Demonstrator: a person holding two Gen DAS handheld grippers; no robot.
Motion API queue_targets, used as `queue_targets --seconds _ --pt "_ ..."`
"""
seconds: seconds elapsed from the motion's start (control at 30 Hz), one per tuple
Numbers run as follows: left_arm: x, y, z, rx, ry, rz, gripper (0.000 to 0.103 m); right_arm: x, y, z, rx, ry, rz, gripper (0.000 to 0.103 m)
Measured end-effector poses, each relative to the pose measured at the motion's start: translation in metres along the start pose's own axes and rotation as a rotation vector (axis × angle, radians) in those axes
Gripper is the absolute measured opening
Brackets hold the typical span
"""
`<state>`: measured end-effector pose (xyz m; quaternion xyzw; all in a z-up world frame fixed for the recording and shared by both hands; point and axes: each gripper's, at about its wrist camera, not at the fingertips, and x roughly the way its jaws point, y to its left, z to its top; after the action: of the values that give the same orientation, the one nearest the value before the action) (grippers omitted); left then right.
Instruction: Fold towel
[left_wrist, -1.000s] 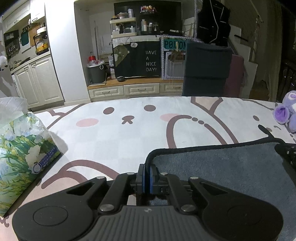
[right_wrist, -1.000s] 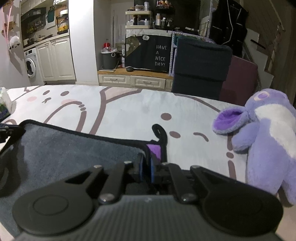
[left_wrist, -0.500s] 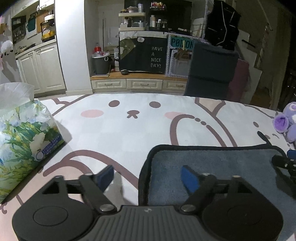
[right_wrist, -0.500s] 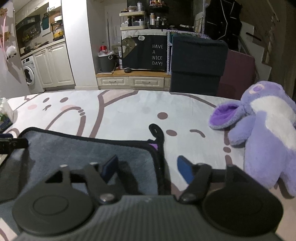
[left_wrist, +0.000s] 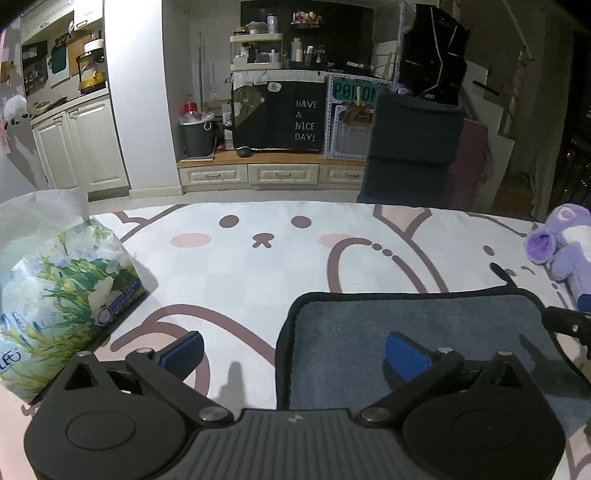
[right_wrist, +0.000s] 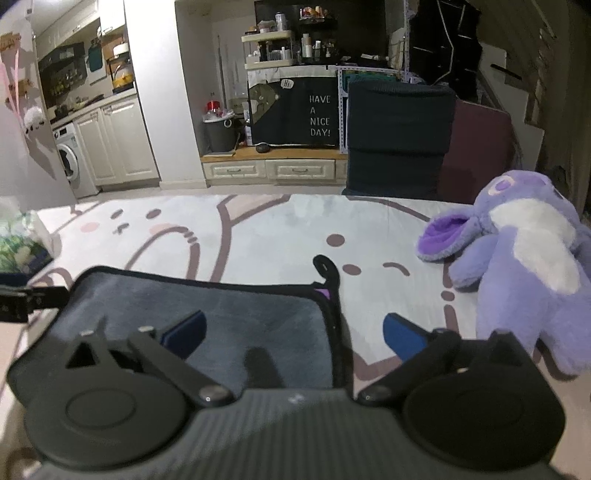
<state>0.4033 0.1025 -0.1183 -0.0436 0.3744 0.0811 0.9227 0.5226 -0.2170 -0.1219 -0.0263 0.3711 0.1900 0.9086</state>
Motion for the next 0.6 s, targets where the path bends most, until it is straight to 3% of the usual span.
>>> queue_targets --seconds 0.6 --pt "-0.074 -0.014 -0.003 -0.010 -0.018 -0.038 0.103 -0.076 0.017 -0.002 0.001 0.001 0.037 0.103"
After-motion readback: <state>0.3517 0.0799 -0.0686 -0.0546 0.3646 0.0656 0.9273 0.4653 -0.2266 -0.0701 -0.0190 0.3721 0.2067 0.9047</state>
